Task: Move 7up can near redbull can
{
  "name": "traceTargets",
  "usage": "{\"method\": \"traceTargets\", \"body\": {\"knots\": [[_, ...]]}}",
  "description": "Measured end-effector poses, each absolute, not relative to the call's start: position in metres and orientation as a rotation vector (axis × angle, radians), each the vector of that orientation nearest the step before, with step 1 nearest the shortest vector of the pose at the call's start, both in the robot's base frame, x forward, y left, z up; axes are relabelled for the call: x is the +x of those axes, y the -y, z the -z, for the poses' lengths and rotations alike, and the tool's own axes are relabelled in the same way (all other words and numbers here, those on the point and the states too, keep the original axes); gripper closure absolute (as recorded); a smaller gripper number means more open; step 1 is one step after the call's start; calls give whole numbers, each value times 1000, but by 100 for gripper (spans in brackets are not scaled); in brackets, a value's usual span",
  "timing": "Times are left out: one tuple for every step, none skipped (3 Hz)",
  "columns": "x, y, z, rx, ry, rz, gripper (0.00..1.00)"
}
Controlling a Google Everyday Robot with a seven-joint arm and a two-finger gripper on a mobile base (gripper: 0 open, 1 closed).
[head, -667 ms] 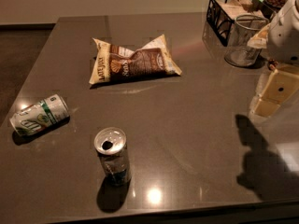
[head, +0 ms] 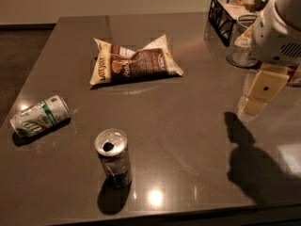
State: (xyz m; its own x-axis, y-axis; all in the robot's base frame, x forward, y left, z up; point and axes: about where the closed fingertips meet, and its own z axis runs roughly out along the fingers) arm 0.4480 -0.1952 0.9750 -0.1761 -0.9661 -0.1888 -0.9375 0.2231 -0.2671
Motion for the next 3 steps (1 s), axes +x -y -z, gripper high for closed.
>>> {"method": "traceTargets", "body": {"knots": [[467,159,-960,-1871,-2156,123,0],[488,117,-952,-1961,-2117,99,0],[504,67,-944,-2049,-2053,40,0]]}}
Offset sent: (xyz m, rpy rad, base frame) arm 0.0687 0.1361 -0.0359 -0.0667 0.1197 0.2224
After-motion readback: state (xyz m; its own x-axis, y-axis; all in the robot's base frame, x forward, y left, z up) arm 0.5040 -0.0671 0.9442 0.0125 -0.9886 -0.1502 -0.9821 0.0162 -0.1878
